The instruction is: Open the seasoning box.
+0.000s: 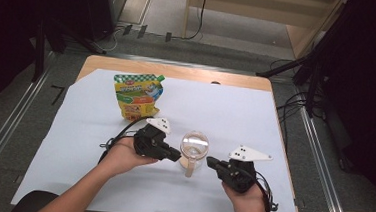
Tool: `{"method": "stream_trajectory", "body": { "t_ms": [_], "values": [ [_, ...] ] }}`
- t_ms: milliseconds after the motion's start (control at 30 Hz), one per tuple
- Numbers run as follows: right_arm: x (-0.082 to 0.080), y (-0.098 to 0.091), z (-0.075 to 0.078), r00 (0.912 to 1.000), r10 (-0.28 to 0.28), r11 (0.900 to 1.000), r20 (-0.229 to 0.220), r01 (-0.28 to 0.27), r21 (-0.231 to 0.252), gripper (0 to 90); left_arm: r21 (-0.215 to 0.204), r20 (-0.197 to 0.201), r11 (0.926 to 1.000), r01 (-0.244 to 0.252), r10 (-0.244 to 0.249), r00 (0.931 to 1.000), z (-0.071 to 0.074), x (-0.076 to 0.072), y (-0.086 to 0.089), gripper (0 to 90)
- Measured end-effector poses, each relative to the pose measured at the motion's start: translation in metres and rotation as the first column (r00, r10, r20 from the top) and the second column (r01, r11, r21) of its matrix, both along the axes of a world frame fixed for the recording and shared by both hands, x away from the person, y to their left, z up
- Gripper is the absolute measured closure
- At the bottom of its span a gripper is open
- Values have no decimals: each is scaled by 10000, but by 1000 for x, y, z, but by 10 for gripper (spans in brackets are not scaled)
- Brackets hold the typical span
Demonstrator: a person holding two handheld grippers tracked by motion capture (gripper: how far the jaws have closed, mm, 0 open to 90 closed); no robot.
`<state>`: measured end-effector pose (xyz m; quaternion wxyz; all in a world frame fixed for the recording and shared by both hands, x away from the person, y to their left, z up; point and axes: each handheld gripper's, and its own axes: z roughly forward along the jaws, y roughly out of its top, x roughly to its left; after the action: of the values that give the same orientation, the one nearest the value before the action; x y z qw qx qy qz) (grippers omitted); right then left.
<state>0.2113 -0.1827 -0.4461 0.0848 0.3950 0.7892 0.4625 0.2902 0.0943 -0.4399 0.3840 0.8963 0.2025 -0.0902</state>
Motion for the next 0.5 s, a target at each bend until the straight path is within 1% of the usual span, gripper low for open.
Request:
{"method": "stream_trajectory", "body": {
  "t_ms": [33, 100, 167, 200, 267, 300, 333, 367, 467, 500],
  "values": [
    [-4, 2, 0, 10000, 18, 10000, 29, -18, -54, 900, 77, 89, 10000, -62, 61, 9999, 1, 1, 2, 807],
    [-7, 3, 1, 10000, 88, 10000, 34, -88, -20, 900, 56, 34, 9998, -165, 165, 9999, 1, 3, 5, 799],
    [-12, 6, 1, 9996, 277, 9996, -11, -277, -36, 900, 52, 63, 9998, -205, 204, 9998, 1, 4, 7, 769],
    [-15, 10, 2, 9989, 474, 9988, -20, -475, -100, 900, 23, 82, 9997, -233, 233, 9997, 1, 4, 7, 750],
    [-16, 12, 2, 9985, 550, 9985, -33, -550, -84, 900, -8, 89, 9995, -309, 309, 9995, 2, 5, 8, 737],
    [-16, 17, 1, 9975, 707, 9975, -72, -707, -69, 900, -61, 209, 9992, -395, 397, 9990, 2, 6, 9, 703],
    [-16, 17, 1, 9975, 707, 9975, -72, -707, -69, 900, -61, 209, 9992, -395, 397, 9990, 2, 6, 9, 675],
    [-17, 22, -1, 9959, 897, 9959, -96, -898, -98, 900, -75, 232, 9989, -464, 465, 9986, 2, 7, 10, 652],
    [-17, 28, -2, 9941, 1069, 9942, -156, -1071, -117, 900, -153, 304, 9979, -630, 635, 9975, 2, 9, 12, 612],
    [-17, 31, -3, 9934, 1146, 9933, -105, -1147, -142, 900, -170, 315, 9976, -671, 676, 9972, 2, 9, 13, 593]
  ]
}}
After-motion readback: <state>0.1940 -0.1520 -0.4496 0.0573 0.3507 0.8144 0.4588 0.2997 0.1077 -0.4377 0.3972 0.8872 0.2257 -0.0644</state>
